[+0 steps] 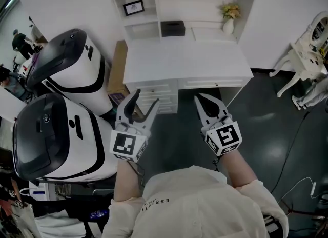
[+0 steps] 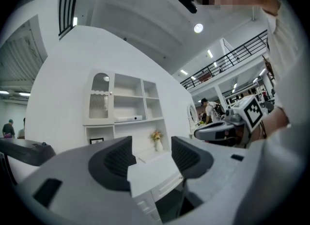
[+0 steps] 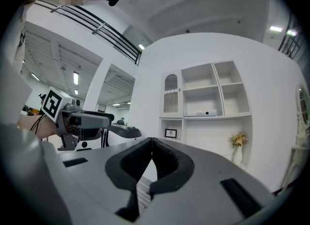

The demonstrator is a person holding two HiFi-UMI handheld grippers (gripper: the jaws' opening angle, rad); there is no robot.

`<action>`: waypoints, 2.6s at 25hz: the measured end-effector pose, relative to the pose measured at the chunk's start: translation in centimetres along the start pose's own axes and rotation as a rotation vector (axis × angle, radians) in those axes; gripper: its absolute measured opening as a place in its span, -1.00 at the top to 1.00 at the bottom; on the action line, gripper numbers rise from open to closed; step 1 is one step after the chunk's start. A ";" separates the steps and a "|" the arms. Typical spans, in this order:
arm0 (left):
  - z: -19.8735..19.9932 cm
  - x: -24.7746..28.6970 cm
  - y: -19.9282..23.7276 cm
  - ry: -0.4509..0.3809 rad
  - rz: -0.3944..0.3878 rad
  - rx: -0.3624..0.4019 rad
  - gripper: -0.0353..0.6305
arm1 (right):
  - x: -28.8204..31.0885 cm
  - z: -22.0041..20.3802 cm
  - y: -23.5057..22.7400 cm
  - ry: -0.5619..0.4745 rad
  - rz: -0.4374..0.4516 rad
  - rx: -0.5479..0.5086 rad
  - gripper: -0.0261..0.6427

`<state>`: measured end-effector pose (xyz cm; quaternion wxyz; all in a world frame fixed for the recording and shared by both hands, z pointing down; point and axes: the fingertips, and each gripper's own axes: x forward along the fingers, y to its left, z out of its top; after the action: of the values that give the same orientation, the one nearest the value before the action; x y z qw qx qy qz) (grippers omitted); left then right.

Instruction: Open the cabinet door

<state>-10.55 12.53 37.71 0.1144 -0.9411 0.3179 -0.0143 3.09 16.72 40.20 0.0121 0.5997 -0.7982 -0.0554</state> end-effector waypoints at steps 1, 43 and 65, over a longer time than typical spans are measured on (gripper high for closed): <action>-0.2 0.0 0.4 0.000 -0.005 -0.002 0.19 | 0.5 -0.1 0.2 0.006 -0.003 -0.003 0.88; -1.2 39.1 22.8 -0.014 0.126 0.085 0.19 | 36.1 1.6 -27.8 -0.083 0.144 -0.073 0.88; 18.1 51.9 40.5 -0.232 0.120 0.372 0.20 | 50.9 11.7 -30.9 -0.201 0.075 -0.163 0.88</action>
<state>8.56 -46.21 8.65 0.3225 -0.8785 0.3500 0.0423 17.34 -39.69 22.97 -0.0172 0.5578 -0.8101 -0.1796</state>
